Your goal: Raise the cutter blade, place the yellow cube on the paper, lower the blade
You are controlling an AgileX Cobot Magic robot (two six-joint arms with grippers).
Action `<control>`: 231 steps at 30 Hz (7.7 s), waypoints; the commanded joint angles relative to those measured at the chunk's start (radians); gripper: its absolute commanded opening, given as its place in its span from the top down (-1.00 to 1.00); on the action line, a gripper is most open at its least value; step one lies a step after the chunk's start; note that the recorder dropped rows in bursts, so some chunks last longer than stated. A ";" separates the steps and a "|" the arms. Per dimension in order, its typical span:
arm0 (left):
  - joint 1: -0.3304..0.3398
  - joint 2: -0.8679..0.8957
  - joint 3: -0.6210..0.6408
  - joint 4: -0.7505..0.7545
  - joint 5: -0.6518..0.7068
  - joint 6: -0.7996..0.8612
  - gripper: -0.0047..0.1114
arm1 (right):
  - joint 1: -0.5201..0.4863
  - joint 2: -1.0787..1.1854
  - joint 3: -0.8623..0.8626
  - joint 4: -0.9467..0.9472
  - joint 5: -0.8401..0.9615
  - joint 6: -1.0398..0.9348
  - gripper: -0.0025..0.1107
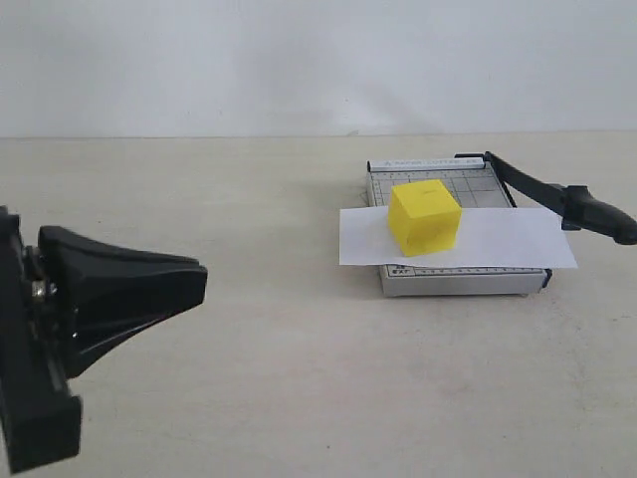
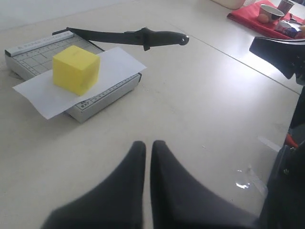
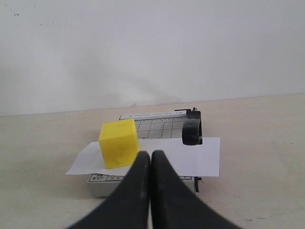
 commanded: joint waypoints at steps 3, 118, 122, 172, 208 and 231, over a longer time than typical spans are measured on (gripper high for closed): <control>-0.001 -0.094 0.062 -0.020 0.001 -0.012 0.84 | 0.002 -0.003 -0.001 -0.007 -0.006 -0.001 0.96; 0.194 -0.856 0.473 1.132 -0.271 -1.173 0.84 | 0.002 -0.003 -0.001 -0.007 -0.006 -0.001 0.96; 0.293 -0.856 0.473 1.219 -0.267 -1.173 0.84 | 0.002 -0.003 -0.001 -0.007 -0.006 -0.001 0.96; 0.654 -0.856 0.473 1.166 0.081 -1.182 0.84 | 0.002 0.125 -0.233 -0.052 0.188 0.198 -0.21; 0.654 -0.856 0.473 1.166 0.079 -1.182 0.84 | 0.001 1.465 -1.148 -0.502 0.949 0.052 -0.21; 0.654 -0.856 0.473 1.166 0.077 -1.174 0.84 | 0.001 1.522 -1.082 -0.435 0.748 0.054 0.96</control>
